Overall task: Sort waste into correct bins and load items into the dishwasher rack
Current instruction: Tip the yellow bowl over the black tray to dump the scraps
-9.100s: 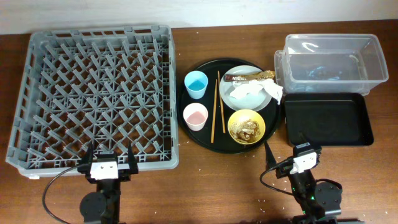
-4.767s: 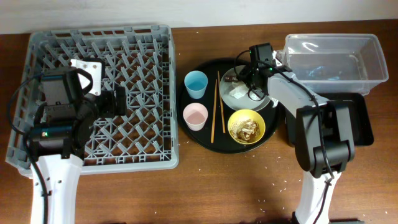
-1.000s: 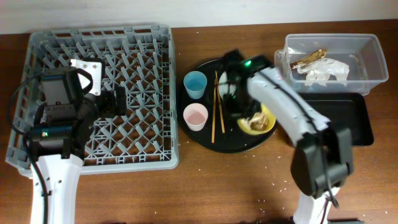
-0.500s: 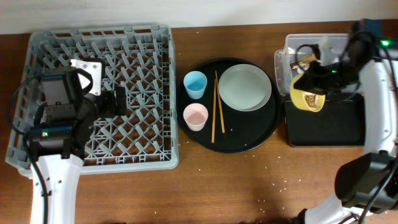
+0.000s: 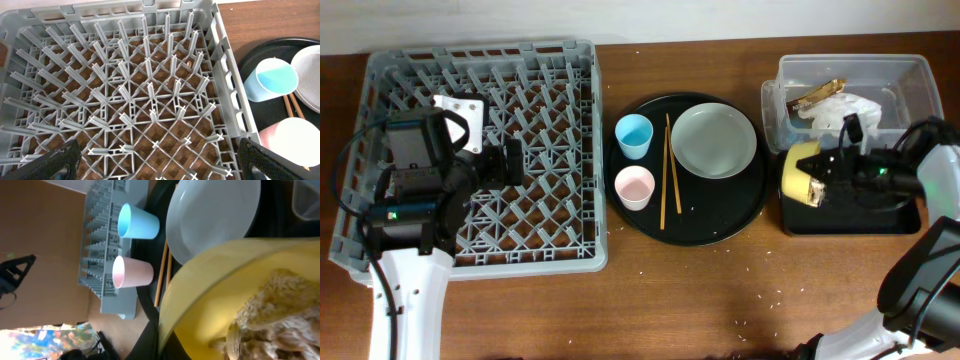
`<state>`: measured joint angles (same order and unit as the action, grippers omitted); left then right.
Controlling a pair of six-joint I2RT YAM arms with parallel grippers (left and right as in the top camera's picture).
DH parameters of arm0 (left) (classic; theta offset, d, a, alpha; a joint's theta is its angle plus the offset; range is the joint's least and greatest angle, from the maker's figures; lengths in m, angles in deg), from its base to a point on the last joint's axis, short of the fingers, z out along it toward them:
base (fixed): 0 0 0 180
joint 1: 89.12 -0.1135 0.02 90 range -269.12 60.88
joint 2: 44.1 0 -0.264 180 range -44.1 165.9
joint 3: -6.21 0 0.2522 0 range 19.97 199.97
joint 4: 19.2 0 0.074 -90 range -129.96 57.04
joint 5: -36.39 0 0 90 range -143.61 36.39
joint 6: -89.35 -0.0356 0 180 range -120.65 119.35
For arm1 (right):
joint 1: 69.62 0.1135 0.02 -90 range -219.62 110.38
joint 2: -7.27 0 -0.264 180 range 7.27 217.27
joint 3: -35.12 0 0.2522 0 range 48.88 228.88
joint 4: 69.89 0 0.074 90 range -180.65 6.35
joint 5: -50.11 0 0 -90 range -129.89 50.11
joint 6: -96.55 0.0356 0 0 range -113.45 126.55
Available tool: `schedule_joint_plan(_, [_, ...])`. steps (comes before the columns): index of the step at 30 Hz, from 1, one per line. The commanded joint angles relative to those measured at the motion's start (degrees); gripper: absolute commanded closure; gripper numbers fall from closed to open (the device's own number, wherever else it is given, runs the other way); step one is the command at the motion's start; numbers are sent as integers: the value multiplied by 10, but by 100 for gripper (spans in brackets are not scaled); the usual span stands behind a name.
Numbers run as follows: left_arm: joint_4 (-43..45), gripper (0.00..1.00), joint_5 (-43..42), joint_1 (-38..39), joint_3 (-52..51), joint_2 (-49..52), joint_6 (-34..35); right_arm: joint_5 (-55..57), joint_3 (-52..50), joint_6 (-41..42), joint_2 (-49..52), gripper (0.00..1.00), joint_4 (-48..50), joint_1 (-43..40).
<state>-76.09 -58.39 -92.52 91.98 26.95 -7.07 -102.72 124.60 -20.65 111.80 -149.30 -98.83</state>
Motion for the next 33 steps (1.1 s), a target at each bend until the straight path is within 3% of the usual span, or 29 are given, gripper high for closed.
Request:
schedule_joint_plan(1, [2,0,-10,-1,7,3,3,-55,-42,-13,1,96,43,-2])
schedule_joint_plan(5, [2,0,-10,-2,7,3,3,-62,-64,-13,1,96,82,-9])
schedule_joint_plan(13, [2,0,-10,-2,7,3,3,-189,-66,0,1,96,106,-81])
schedule_joint_plan(21, [2,0,-10,-1,7,3,3,-257,-66,20,1,96,125,-88])
schedule_joint_plan(26, [2,0,-10,-1,7,3,3,-256,-65,98,1,96,190,-88])
schedule_joint_plan(33, [2,0,-10,-1,7,3,3,-246,-65,124,1,96,184,-86])
